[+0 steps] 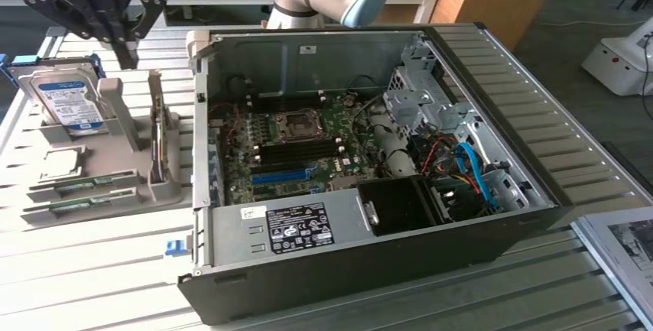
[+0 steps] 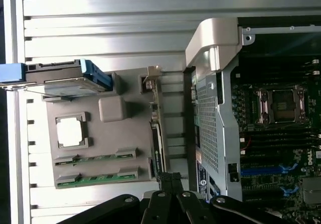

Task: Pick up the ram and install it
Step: 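Reach for the ram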

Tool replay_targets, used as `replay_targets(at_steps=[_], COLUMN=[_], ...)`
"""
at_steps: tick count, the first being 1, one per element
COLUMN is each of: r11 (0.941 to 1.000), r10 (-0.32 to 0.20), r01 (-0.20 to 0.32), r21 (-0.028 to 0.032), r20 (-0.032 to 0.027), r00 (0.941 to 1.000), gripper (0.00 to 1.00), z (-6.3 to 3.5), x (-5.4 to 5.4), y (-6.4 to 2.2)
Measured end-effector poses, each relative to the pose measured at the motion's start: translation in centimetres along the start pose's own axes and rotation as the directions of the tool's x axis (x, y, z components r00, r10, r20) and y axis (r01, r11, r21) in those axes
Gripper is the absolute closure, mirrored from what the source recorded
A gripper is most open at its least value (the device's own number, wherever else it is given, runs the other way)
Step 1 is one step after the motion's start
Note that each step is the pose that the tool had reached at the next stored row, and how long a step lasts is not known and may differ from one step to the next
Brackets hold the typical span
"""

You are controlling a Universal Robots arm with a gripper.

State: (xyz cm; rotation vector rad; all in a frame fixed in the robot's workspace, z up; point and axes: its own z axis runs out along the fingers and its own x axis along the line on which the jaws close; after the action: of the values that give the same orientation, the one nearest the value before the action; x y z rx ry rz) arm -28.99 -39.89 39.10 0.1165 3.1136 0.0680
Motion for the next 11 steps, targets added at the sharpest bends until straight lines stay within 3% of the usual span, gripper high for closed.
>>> replay_targets(at_steps=[11], r11=[1.0000], r10=[0.000], r01=[0.000], r21=[0.0000], r20=[0.0000], r00=[1.0000], gripper=[0.90], z=[-0.03], x=[2.5], y=[-0.19])
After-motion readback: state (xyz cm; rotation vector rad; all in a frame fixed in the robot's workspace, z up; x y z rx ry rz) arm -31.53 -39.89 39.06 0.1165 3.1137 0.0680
